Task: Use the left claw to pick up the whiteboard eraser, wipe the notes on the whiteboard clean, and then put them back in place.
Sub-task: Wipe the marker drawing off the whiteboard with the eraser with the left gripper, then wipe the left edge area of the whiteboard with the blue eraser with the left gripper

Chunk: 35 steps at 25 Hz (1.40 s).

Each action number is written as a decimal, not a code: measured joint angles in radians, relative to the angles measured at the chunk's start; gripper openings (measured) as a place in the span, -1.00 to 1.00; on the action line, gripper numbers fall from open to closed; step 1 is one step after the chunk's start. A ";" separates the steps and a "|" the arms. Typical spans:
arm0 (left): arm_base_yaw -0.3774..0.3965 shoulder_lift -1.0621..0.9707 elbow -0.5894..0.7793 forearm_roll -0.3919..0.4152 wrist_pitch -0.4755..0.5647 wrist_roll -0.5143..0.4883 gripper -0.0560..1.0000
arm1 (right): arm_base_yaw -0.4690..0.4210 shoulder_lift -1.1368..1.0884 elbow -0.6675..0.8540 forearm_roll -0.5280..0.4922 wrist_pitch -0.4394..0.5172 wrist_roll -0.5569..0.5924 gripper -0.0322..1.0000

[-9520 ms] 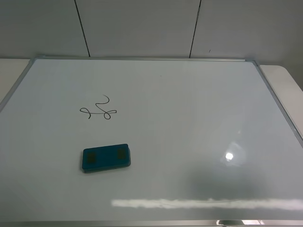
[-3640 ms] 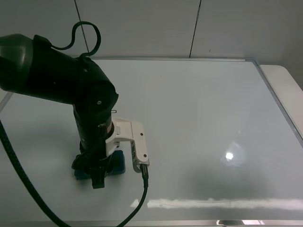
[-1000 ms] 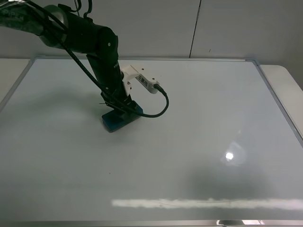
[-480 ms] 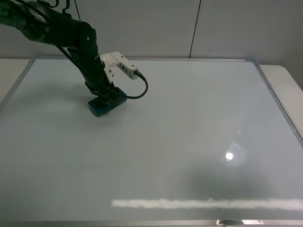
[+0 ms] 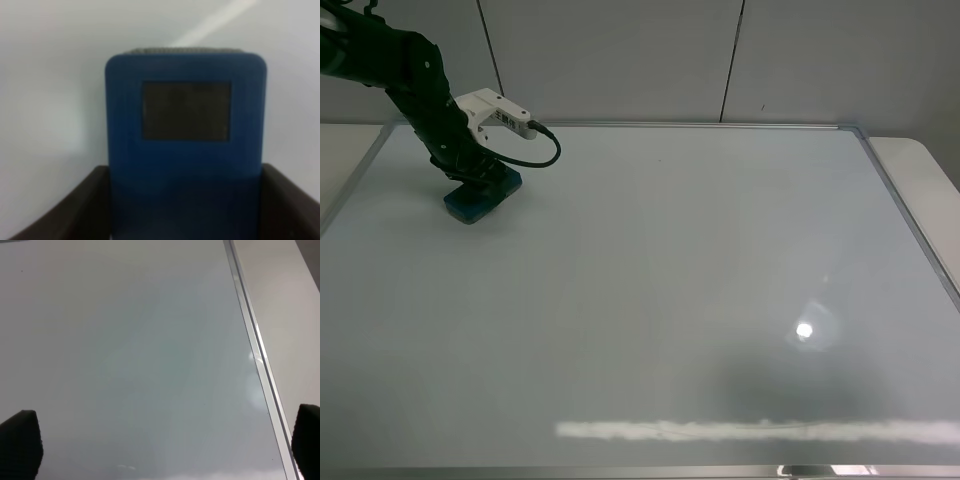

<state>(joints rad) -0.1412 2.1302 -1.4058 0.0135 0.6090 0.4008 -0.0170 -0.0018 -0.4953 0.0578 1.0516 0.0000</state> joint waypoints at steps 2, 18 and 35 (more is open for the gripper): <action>0.003 -0.001 0.000 -0.013 0.012 -0.009 0.16 | 0.000 0.000 0.000 0.000 0.000 0.000 0.99; 0.002 -0.292 0.355 -0.127 -0.034 -0.146 0.16 | 0.000 0.000 0.000 0.000 0.000 0.000 0.99; 0.003 -0.439 0.696 -0.002 -0.256 -0.417 0.16 | 0.000 0.000 0.000 0.000 0.000 0.000 0.99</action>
<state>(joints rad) -0.1383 1.6908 -0.7100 0.0112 0.3535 -0.0165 -0.0170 -0.0018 -0.4953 0.0578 1.0516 0.0000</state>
